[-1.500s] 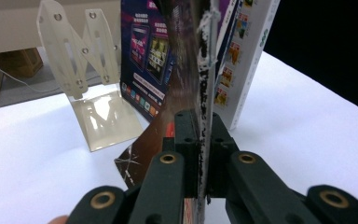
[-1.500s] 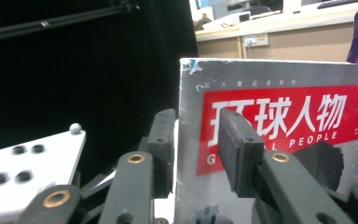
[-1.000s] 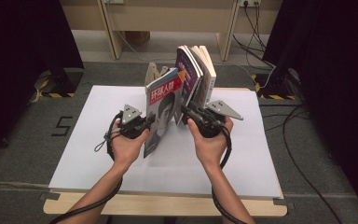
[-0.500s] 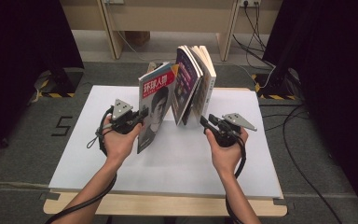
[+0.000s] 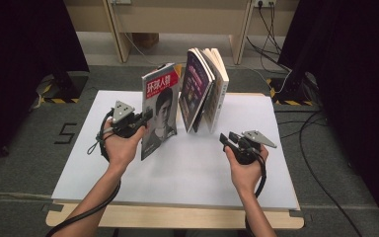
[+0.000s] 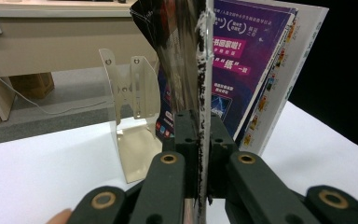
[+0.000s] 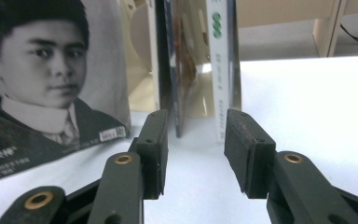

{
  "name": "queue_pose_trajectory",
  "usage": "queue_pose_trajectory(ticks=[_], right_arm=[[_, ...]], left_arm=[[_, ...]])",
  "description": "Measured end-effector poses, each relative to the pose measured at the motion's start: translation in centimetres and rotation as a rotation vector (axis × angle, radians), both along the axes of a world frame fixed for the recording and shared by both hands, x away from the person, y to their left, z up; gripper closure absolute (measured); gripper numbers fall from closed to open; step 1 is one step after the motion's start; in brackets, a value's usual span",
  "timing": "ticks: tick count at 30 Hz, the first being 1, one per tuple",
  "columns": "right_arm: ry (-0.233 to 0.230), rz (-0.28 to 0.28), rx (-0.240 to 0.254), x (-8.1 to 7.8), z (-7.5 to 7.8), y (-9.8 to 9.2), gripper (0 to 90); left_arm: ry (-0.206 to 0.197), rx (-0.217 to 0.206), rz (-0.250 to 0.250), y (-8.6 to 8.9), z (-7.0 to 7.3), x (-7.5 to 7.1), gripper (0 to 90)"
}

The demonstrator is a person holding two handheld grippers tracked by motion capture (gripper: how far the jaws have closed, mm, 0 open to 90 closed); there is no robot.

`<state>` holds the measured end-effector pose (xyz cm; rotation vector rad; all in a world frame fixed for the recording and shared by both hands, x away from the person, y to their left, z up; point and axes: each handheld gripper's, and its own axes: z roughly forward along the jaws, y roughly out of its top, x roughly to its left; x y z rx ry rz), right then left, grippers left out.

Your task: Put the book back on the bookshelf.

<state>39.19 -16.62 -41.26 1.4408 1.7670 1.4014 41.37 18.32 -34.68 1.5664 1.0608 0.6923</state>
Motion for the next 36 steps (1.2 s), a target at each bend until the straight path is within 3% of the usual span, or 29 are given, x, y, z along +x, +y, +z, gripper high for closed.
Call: queue_pose_trajectory(ticks=[11, 25, 36], right_arm=[[0.046, -0.041, -0.022, -0.6, -2.2, -2.0, 60.4], [0.083, -0.105, -0.005, -0.9, -4.4, -4.7, 60.1], [0.102, -0.12, -0.005, -0.5, -6.8, -5.5, 59.3]], left_arm=[[-0.018, -0.006, 0.013, 0.5, 0.4, 0.1, 86.5], [-0.026, -0.019, 0.031, 1.2, 1.3, 0.7, 86.5], [-0.028, -0.03, 0.037, 0.4, 1.1, 1.7, 86.5]])
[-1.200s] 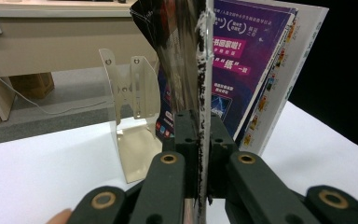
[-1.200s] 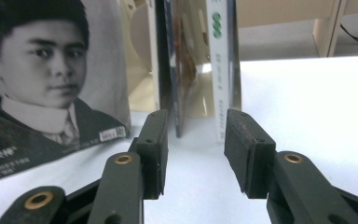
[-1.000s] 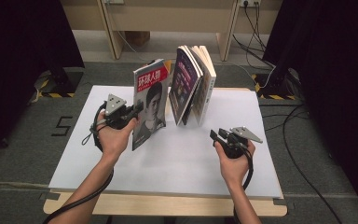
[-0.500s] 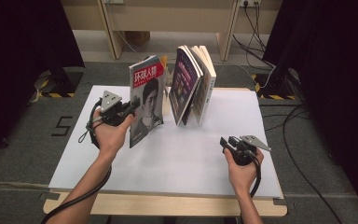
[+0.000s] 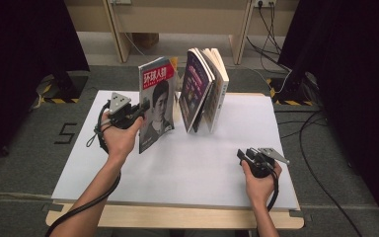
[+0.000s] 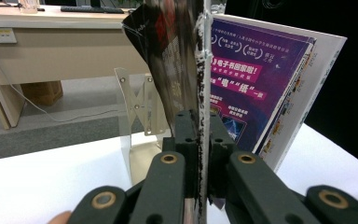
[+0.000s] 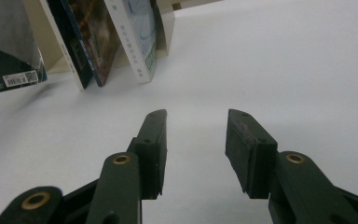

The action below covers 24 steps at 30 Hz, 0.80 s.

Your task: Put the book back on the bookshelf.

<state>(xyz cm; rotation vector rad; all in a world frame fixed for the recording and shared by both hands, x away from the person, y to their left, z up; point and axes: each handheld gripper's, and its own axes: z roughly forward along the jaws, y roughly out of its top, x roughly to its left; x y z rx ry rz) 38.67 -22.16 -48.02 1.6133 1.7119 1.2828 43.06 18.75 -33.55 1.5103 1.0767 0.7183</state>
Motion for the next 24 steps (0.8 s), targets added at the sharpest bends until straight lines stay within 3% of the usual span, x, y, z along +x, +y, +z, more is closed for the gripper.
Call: queue_pose_trajectory(ticks=[8, 17, 24], right_arm=[[-0.01, -0.006, 0.003, -0.03, 0.01, -0.33, 58.9], [-0.003, 0.02, 0.031, 0.22, -0.04, 0.17, 58.6], [-0.007, 0.036, 0.022, -0.12, -0.12, 0.14, 58.5]], left_arm=[[-0.009, -0.005, 0.011, -0.26, -0.24, 0.62, 86.5], [-0.023, -0.012, 0.029, -0.08, -0.14, 0.84, 86.5], [-0.045, -0.01, 0.036, -0.37, -0.21, 0.96, 86.5]])
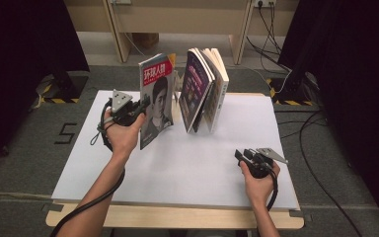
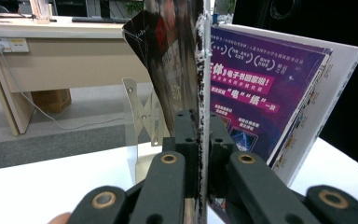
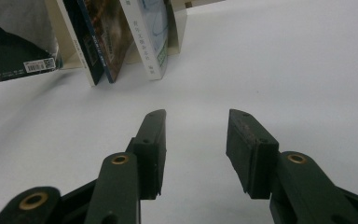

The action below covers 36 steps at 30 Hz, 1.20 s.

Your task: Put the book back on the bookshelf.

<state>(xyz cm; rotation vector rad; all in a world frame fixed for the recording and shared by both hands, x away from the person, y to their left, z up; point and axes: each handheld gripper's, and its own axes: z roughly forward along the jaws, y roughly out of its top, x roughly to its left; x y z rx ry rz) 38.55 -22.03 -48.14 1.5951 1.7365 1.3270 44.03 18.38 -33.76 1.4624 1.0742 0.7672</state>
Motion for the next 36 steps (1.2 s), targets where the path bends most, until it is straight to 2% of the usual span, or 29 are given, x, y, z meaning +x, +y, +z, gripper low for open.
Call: queue_pose_trajectory(ticks=[13, 17, 29, 36], right_arm=[[0.003, -0.011, -0.001, -0.5, -0.3, -0.4, 58.3], [0.005, -0.01, -0.007, -0.5, -0.3, -0.4, 58.2], [0.0, -0.014, 0.0, -0.7, -0.2, -0.4, 58.1], [-0.004, -0.01, -0.003, -0.9, 0.1, -0.3, 57.7]], left_arm=[[-0.009, -0.018, 0.007, -0.1, 0.3, 1.1, 86.5], [-0.017, -0.007, 0.007, -0.2, 0.4, 1.2, 86.5], [-0.025, -0.014, 0.011, -0.5, 0.7, 2.1, 86.5], [-0.014, -0.006, 0.014, -0.8, 0.6, 2.9, 86.5]])
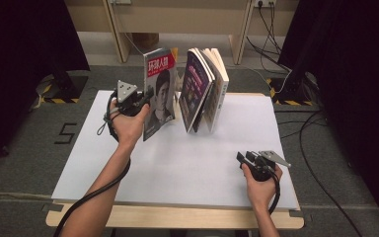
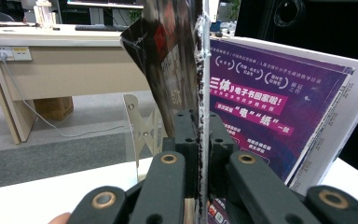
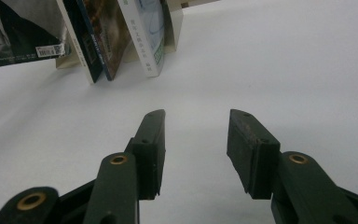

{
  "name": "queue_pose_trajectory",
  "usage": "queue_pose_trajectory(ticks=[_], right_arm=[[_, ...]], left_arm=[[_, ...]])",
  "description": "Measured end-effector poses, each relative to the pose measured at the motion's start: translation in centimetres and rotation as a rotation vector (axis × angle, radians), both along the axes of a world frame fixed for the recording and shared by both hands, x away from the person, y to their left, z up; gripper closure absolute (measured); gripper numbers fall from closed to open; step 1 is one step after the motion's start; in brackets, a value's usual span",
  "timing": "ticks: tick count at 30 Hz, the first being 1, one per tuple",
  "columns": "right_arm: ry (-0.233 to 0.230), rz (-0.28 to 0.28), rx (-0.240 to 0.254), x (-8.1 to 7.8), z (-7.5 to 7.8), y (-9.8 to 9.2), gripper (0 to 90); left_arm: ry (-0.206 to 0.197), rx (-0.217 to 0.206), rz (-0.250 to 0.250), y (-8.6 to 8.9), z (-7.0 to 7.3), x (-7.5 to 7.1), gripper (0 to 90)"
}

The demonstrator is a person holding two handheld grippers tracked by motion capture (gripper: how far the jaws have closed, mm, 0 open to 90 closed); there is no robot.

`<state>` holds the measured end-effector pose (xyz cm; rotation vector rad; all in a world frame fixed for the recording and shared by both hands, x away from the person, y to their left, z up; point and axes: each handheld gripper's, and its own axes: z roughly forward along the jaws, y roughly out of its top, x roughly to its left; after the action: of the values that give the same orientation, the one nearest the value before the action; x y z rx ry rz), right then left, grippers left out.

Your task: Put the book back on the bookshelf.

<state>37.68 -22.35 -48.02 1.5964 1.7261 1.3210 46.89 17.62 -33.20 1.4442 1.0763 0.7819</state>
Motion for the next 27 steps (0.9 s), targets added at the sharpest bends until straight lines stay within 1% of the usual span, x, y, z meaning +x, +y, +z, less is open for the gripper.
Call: queue_pose_trajectory(ticks=[6, 9, 14, 17, 19, 24, 27], right_arm=[[0.007, -0.003, -0.004, 0.0, -0.1, 0.0, 57.7], [0.006, -0.002, -0.004, 0.0, -0.1, 0.0, 57.7], [0.0, -0.003, -0.005, 0.0, -0.1, -0.1, 57.7], [0.004, -0.007, -0.006, -0.1, -0.1, -0.2, 57.7], [0.004, -0.008, -0.006, -0.1, -0.1, -0.3, 57.7], [0.014, -0.008, -0.007, -0.1, -0.2, -0.3, 57.7], [0.011, -0.012, -0.003, -0.1, -0.2, -0.4, 57.7]], left_arm=[[-0.009, 0.008, 0.002, -0.2, 0.3, 0.6, 86.4], [-0.025, 0.0, -0.004, -0.3, 0.3, 1.0, 86.4], [-0.029, 0.0, 0.003, -0.5, 0.0, 1.8, 86.4], [-0.032, 0.02, 0.011, -0.8, -0.1, 2.0, 86.4], [-0.035, 0.023, 0.014, -0.9, -0.2, 2.2, 86.4], [-0.042, 0.016, 0.015, -1.2, -0.7, 3.0, 86.4], [-0.06, 0.019, 0.011, -1.4, -1.1, 3.4, 86.3]])
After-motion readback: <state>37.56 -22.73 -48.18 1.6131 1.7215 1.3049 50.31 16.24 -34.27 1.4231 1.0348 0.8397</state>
